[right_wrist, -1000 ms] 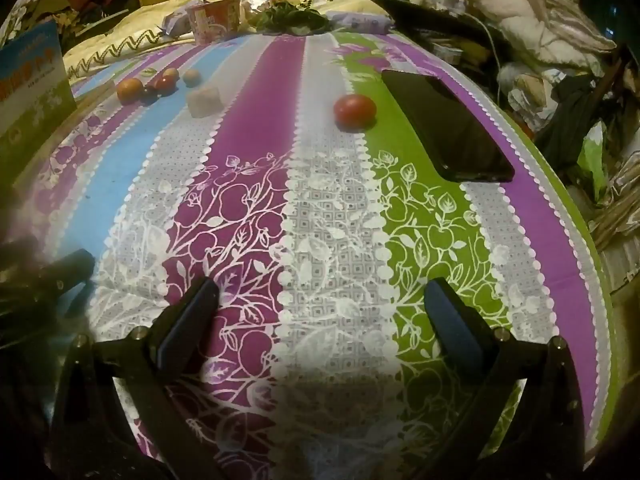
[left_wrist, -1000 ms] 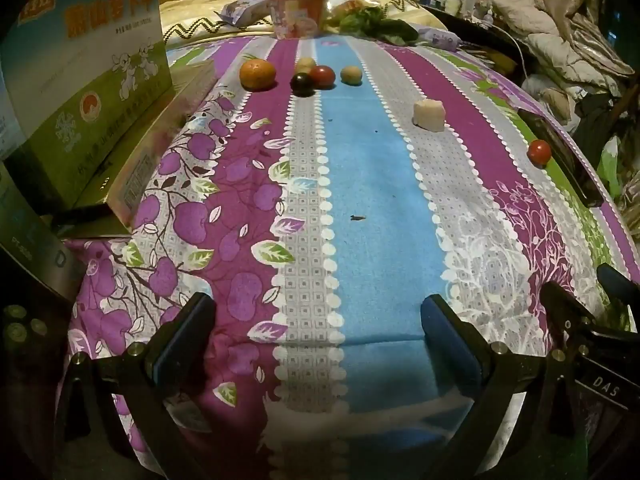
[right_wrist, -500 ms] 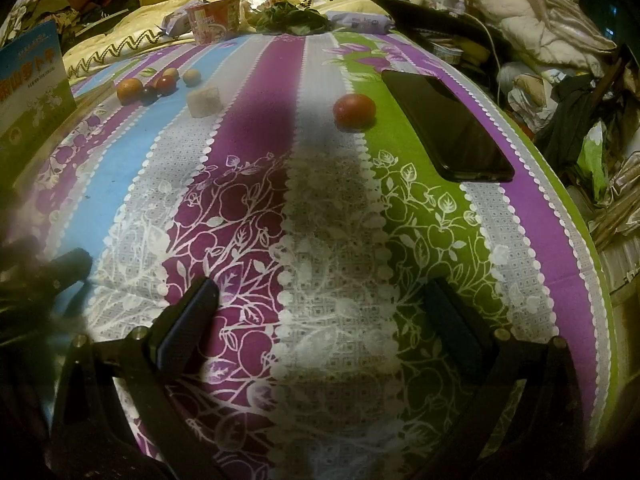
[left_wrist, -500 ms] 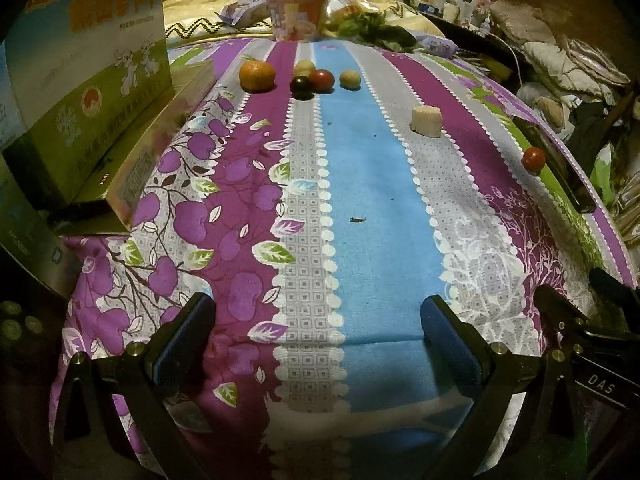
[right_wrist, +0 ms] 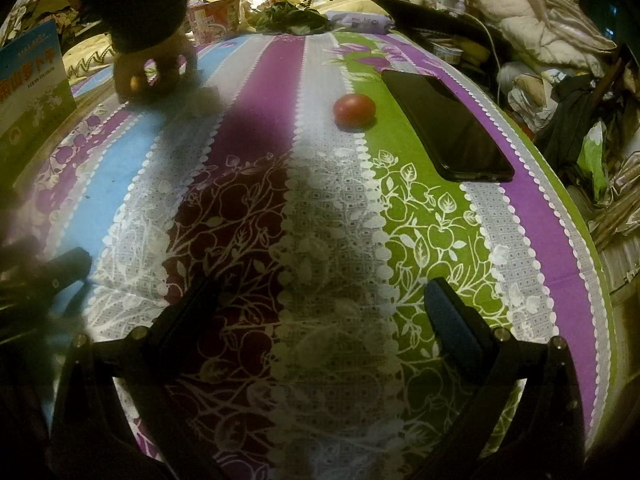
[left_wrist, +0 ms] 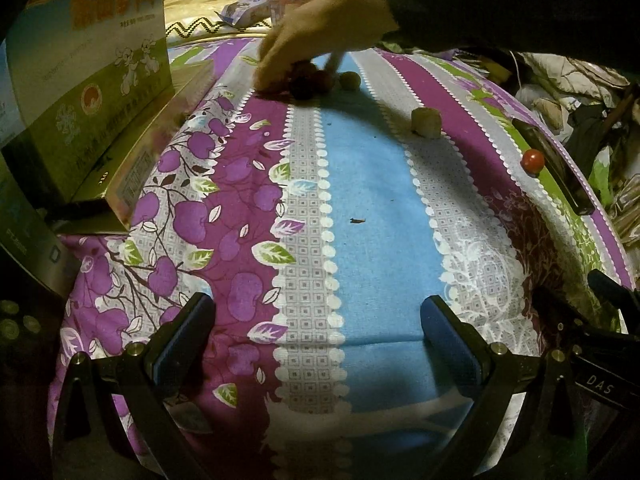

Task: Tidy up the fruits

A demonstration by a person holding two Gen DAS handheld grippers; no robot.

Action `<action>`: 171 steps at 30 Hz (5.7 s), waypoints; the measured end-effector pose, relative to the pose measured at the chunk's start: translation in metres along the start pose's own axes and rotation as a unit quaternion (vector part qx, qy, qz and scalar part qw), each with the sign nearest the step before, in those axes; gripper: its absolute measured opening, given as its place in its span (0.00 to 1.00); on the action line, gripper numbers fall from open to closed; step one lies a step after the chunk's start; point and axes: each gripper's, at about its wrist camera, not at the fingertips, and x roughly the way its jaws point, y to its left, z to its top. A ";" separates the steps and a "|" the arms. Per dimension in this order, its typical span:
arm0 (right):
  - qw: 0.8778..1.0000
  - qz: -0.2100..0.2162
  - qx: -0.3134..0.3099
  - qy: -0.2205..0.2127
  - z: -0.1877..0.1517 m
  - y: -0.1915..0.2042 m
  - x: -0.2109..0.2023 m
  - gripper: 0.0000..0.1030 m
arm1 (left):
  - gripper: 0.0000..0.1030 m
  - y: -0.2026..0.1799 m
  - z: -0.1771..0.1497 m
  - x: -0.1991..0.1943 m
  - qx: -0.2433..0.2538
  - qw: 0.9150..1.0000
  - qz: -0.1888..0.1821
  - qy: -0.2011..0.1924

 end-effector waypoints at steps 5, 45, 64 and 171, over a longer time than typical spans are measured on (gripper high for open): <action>1.000 0.000 0.000 0.000 0.000 0.000 0.000 1.00 | 1.00 0.002 -0.001 0.000 -0.001 1.000 -0.002 0.000; 1.000 -0.005 -0.004 0.000 0.000 0.002 -0.001 1.00 | 0.99 0.028 -0.016 -0.036 -0.033 0.990 -0.136 0.028; 1.000 -0.005 -0.009 0.009 0.002 0.008 0.001 1.00 | 0.73 0.041 -0.028 -0.030 -0.014 0.998 -0.064 0.013; 0.894 0.333 -0.289 0.074 0.102 0.405 -0.175 0.26 | 0.41 0.420 -0.023 -0.263 -0.268 0.956 0.123 -0.010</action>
